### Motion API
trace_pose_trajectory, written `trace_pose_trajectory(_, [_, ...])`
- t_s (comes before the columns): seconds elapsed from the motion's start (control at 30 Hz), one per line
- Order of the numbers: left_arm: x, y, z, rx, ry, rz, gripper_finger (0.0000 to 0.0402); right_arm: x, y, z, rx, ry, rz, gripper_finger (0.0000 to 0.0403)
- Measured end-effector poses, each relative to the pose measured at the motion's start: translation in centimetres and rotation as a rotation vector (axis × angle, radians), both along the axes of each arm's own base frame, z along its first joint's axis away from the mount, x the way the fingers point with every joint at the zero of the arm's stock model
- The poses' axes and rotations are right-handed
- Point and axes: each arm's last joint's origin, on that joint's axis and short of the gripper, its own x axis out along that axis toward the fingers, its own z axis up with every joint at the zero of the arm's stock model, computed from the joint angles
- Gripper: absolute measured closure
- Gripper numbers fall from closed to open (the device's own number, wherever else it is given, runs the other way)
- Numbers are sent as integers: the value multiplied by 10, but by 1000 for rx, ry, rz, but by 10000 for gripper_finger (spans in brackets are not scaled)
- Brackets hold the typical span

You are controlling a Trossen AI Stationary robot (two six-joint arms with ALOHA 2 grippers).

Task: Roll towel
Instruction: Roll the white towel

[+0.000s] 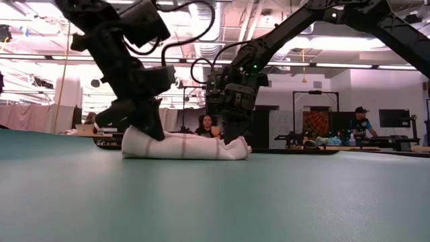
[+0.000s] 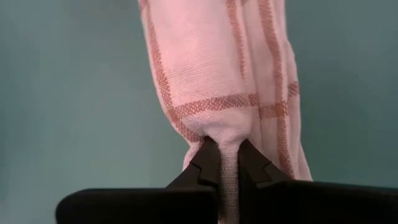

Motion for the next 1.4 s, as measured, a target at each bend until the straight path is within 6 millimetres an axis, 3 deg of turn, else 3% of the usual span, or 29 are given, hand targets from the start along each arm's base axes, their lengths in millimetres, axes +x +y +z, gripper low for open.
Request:
trace_pose_trajectory(0.33, [-7, 20, -10, 7, -1, 21, 402, -1, 1, 0, 14, 9, 3, 375])
trace_pose_trajectory(0.5, [-4, 21, 8, 87, -86, -33, 402, -1, 1, 0, 14, 10, 4, 375])
trace_pose_trajectory(0.67, [-10, 36, 27, 101, -167, -15, 402, -1, 1, 0, 14, 4, 9, 375])
trace_pose_trajectory(0.9, [-14, 44, 19, -78, -124, -105, 402, -1, 1, 0, 10, -1, 17, 375])
trace_pose_trajectory(1.13, [-9, 30, 21, -6, -123, -227, 402, -1, 1, 0, 10, -2, 18, 375])
trace_pose_trajectory(1.4, [-14, 58, 17, -25, -112, -126, 402, -1, 1, 0, 10, -3, 18, 375])
